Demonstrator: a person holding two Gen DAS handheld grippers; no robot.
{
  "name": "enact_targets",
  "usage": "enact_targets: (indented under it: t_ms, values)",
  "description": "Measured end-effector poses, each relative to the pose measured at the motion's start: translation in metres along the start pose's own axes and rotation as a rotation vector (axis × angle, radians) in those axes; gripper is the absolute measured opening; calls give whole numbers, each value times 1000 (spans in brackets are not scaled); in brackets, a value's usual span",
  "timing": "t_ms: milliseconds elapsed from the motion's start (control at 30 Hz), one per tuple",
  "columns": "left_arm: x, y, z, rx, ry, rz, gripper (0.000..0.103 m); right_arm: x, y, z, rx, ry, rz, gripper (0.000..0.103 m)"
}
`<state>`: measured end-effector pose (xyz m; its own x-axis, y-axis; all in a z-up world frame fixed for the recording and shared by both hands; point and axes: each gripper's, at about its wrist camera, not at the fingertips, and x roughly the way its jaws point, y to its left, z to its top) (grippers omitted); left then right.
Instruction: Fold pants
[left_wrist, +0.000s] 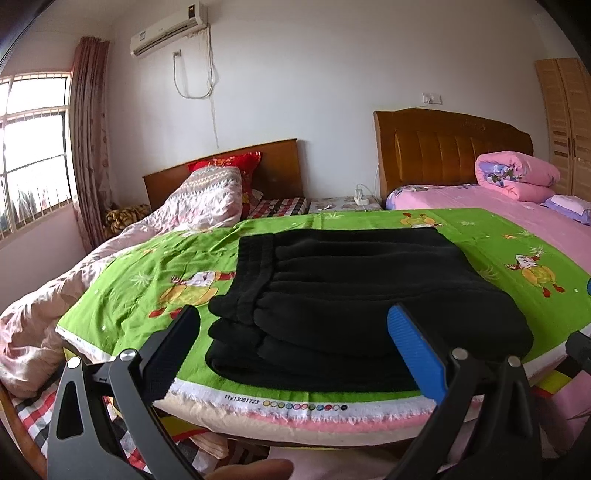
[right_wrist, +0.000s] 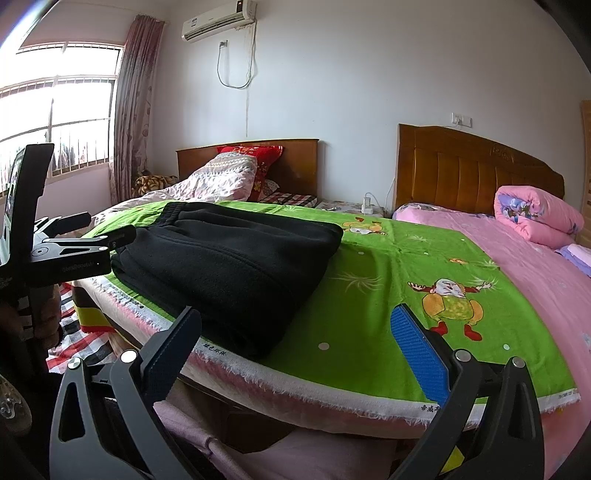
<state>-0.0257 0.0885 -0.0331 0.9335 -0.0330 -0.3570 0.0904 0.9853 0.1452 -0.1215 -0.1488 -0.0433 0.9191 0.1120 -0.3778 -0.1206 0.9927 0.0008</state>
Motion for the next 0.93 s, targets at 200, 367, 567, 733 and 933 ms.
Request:
enact_targets:
  t_ms: [200,367,567,733,933]
  values:
    - [-5,-6,-1,21,-21,-45,102,0,1,0,0,0,-1,99]
    - [-3,-7,-1,20,-11,-55,102,0,0,0,-1,1,0,99]
    - [1,-3,-2,2,5,-55,102,1,1,-1,-3,3,6,99]
    - [4,0,-3,-12,21,-53,102,1,0,-1,-3,3,6,99]
    - [4,-1,-4,-12,30,-56,102,1,1,-1,-3,4,6,99]
